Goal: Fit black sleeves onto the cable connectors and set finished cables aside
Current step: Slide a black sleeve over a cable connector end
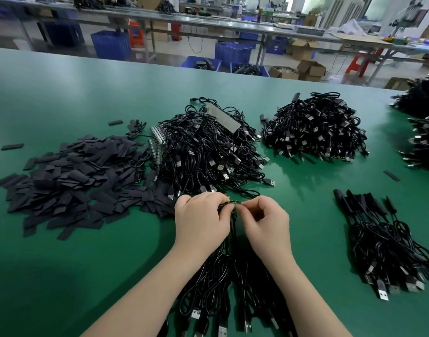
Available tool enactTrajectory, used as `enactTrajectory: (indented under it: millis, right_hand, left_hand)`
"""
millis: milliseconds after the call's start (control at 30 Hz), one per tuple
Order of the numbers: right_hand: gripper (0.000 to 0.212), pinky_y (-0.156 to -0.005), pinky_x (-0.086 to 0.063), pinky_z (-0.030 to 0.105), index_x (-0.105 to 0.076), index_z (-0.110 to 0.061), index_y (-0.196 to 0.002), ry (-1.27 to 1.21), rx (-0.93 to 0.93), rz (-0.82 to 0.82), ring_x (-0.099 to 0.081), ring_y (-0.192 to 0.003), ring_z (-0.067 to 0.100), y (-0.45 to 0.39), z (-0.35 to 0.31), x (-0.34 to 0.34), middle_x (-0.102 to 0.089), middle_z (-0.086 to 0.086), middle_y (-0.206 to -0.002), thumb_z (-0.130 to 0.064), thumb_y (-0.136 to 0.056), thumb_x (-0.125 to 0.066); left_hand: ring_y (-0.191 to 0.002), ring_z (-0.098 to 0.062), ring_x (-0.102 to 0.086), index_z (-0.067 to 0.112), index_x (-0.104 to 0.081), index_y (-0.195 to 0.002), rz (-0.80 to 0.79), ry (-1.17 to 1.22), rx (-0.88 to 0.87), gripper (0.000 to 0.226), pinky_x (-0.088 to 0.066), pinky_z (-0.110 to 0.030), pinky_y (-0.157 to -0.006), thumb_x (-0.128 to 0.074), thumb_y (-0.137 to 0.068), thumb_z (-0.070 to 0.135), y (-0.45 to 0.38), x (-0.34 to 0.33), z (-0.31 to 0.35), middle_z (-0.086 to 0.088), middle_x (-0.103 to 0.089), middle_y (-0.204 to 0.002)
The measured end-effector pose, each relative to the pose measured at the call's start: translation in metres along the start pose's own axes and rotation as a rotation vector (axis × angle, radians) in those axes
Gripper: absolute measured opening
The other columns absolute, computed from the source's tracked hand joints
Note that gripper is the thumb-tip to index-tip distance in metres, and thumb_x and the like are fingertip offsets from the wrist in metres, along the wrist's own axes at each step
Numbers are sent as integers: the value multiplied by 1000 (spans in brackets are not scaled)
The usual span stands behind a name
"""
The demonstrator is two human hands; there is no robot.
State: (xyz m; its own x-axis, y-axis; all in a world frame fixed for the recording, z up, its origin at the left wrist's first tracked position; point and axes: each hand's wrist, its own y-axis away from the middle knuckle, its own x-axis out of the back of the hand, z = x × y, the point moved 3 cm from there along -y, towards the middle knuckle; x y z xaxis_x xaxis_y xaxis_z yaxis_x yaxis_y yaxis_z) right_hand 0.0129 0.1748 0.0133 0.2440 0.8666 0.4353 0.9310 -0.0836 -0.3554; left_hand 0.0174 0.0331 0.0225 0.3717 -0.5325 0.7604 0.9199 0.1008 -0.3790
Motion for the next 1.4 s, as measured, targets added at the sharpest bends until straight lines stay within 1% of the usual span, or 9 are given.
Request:
enactTrajectory:
  millis: [233,333,500,600,700,1033,1167,1267,1400]
  right_hand:
    - [19,-67,-51,28,-63,-33,-81,-130,-31,325,-60,-71,7,-3,-12,33,-65,-13,-76,-19,-92,-68]
    - [23,-66,-47,18,-59,-36,-87,-223,118,465,-56,-70,2,-3,-38,55,-61,-20,-79,-16,-95,-65]
    - [22,-67,-49,21,-60,-33,-92,-229,339,317,-61,-72,10,-5,-101,40,-63,-15,-84,-11,-93,-66]
    - [17,-63,-51,21,-63,-28,-86,-416,248,202,-66,-68,11,-9,-127,18,-66,-9,-80,-12,-92,-68]
    - [14,-67,-57,30,-61,-24,-85,-648,16,122,-70,-71,16,-15,-127,-2,-65,-7,-78,-15,-93,-67]
    - [12,-60,-44,18,-64,-29,-85,-84,-362,-89,-64,-66,0,-9,-40,3,-72,-12,-74,-18,-84,-68]
    - [20,-79,-48,28,-62,-31,-103,248,-122,-90,-59,-93,6,-14,-54,4,-66,-17,-102,-15,-91,-57]
    - [20,-90,-45,29,-66,-24,-108,258,148,-18,-55,-105,9,-14,-88,-10,-65,-12,-108,-14,-93,-57]
    - [16,-89,-42,23,-68,-18,-105,101,331,173,-58,-99,10,-19,-123,-18,-68,-7,-103,-15,-92,-59]
  left_hand:
    - [-101,0,-58,36,-67,-111,-24,32,-43,22,-19,-23,-94,-53,-97,43,2,1,-1,20,-67,-105]
    - [-118,-2,-50,32,-56,-133,-18,43,-73,38,-16,-24,-103,-46,-99,46,2,3,0,18,-57,-129]
    - [-131,-9,-40,16,-51,-138,368,258,-226,44,-20,-23,-110,-38,-101,36,9,28,10,-2,-47,-140]
    - [-139,-33,-33,10,-40,-139,558,278,-374,44,-27,-47,-115,-46,-98,26,14,32,14,-15,-32,-145]
    - [-142,-34,-26,9,-37,-140,637,145,-402,59,-24,-49,-115,-59,-86,22,17,34,15,-15,-29,-146]
    - [-89,-17,-68,22,-74,-109,178,-53,-360,28,-44,-33,-79,-58,-87,27,6,19,9,9,-73,-99]
    - [-67,-18,-64,23,-74,-83,138,-148,-397,3,-46,-32,-60,-74,-80,21,7,13,9,8,-67,-74]
    - [-54,-20,-56,17,-63,-63,172,-190,-329,25,-40,-29,-54,-83,-55,5,5,20,13,6,-57,-61]
    - [-83,-13,-61,23,-73,-98,287,0,-138,17,-38,-29,-77,-60,-89,18,-6,45,0,10,-67,-93]
